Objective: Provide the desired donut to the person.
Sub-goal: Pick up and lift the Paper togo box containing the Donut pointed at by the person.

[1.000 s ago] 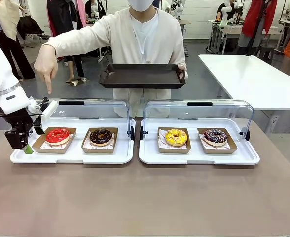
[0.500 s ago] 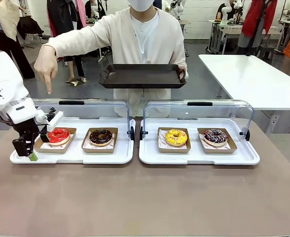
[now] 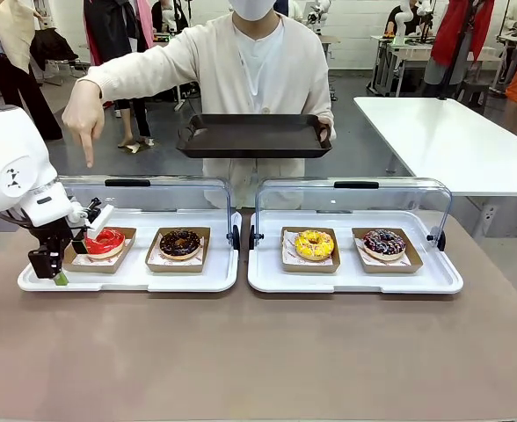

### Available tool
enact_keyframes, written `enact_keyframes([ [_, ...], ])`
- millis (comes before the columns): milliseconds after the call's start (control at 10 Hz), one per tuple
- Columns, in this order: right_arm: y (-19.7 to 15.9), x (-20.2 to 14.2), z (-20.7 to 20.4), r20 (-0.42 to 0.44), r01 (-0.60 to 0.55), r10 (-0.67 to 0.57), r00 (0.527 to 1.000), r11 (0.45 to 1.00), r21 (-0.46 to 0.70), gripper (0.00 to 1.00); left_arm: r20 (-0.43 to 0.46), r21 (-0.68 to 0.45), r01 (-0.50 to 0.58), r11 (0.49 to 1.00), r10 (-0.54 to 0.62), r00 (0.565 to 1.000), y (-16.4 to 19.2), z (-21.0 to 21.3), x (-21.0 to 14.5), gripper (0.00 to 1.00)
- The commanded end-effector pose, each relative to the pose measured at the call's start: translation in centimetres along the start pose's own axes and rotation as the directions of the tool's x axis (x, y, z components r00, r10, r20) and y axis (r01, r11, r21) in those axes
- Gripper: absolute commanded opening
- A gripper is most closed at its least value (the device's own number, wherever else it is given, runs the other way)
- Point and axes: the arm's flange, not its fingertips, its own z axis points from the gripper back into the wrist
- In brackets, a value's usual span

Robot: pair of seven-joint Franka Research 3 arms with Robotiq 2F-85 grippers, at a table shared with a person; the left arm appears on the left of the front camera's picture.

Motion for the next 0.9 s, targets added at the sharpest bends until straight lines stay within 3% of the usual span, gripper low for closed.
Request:
enact_keyframes([
  [0, 0.0, 0.0, 0.0, 0.008, -0.002, 0.002, 1.000, 1.000, 0.001, 1.00, -0.045, 0.011, -0.019, 1.000, 0.019, 0.999, 0.9, 0.0, -0.6, 1.00],
  [600, 0.0, 0.0, 0.0, 0.008, -0.002, 0.002, 1.000, 1.000, 0.001, 1.00, -0.065, -0.015, -0.034, 0.999, 0.033, 0.997, 2.2, -1.3, -1.1, 1.00],
  [700, 0.0, 0.0, 0.0, 0.008, -0.002, 0.002, 1.000, 1.000, 0.001, 1.00, -0.072, 0.003, -0.031, 1.000, 0.032, 0.997, 2.1, -1.3, -1.0, 0.49],
  [800, 0.0, 0.0, 0.0, 0.008, -0.002, 0.002, 1.000, 1.000, 0.001, 1.00, -0.077, 0.006, -0.031, 1.000, 0.031, 0.997, 2.1, -1.4, -1.1, 0.44],
])
